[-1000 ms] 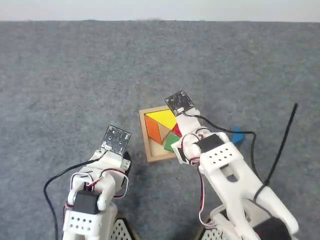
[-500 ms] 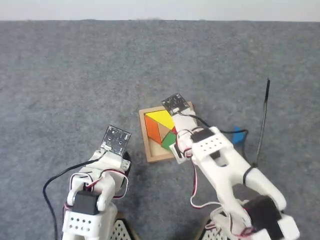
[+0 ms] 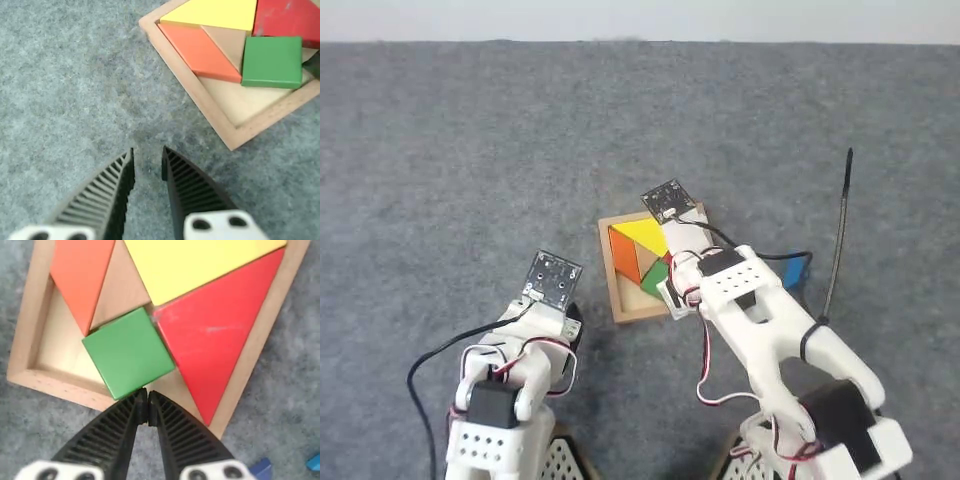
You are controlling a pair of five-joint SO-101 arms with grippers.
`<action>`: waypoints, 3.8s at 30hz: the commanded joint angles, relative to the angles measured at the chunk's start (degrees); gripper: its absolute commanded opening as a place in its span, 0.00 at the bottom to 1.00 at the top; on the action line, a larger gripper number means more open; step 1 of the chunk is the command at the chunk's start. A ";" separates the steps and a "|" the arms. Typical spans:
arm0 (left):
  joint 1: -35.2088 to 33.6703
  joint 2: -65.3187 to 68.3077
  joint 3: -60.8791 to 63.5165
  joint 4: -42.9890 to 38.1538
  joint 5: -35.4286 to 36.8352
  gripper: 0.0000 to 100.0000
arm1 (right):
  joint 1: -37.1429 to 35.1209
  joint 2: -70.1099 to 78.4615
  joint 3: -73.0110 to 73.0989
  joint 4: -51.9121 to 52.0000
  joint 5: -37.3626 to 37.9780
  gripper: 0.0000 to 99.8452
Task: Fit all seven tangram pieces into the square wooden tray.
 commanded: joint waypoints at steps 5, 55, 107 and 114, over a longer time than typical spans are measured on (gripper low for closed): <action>0.09 0.09 -0.40 -0.18 0.35 0.09 | 1.63 -17.71 -2.11 7.25 2.55 0.01; 0.09 0.09 -0.40 -0.18 0.35 0.09 | 18.15 -12.26 8.97 15.52 13.63 0.27; 0.09 0.09 -0.40 -0.18 0.35 0.09 | 10.15 -16.92 2.99 23.08 14.59 0.19; 0.09 0.09 -0.40 -0.18 0.35 0.09 | 12.70 -20.79 8.97 29.49 27.08 0.23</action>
